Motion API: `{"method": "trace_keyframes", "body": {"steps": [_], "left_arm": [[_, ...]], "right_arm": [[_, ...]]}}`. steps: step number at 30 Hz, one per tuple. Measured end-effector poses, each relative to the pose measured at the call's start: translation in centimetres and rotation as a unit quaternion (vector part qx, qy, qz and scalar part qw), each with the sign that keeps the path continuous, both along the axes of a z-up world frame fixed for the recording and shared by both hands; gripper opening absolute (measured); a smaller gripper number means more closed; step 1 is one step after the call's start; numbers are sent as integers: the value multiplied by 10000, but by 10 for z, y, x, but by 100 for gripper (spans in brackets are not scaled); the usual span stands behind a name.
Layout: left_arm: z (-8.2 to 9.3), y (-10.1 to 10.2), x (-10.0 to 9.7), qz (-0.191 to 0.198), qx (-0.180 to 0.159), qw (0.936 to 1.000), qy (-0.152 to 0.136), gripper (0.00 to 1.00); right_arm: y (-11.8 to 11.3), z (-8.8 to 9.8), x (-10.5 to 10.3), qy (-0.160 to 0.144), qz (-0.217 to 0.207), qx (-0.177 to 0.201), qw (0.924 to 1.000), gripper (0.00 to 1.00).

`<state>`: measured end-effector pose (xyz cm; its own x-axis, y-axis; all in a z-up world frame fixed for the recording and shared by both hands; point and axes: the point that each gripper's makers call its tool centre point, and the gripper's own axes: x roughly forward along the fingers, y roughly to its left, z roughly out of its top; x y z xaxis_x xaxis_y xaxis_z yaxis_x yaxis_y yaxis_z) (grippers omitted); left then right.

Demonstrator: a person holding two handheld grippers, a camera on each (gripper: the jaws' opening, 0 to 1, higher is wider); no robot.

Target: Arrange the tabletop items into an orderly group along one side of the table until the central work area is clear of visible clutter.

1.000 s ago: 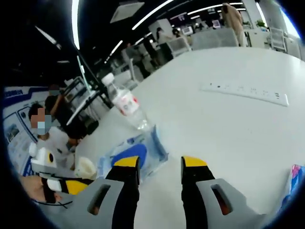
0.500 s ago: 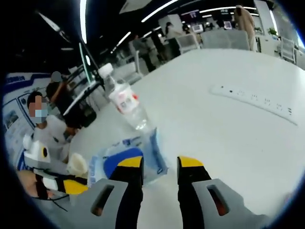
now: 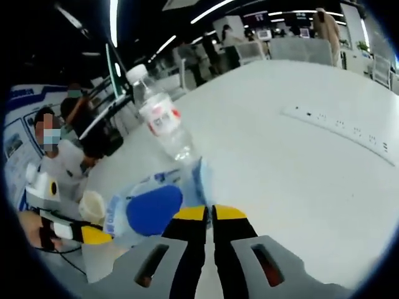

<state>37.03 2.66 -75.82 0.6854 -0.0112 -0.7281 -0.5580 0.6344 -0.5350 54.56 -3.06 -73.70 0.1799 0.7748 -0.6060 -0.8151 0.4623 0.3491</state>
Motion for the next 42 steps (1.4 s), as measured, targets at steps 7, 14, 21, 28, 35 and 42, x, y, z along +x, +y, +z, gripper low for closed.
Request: {"method": "trace_keyframes", "body": {"steps": [7,14,21,28,35,42], "left_arm": [[2,4,-1,13,57,10000,50,0],[10,3,1,-74,68,9999,-66,0],[16,-1,5,-258,226,9992,-221,0],[28,-5,14,-604,447,9966,-338,0],[41,-7,30,-1104,765,9897,-485,0],[51,-12,46,-1516,957,9819,-609,0]], "right_arm": [[-2,-3,-2,85,70,24,9999,0],[-16,6,-8,39,70,125,9999,0],[-39,20,-16,190,-202,392,9988,0],[-61,35,-20,302,-591,656,9956,0],[-83,53,-39,281,-828,713,9936,0],[-96,69,-40,246,-1038,874,9904,0]]}}
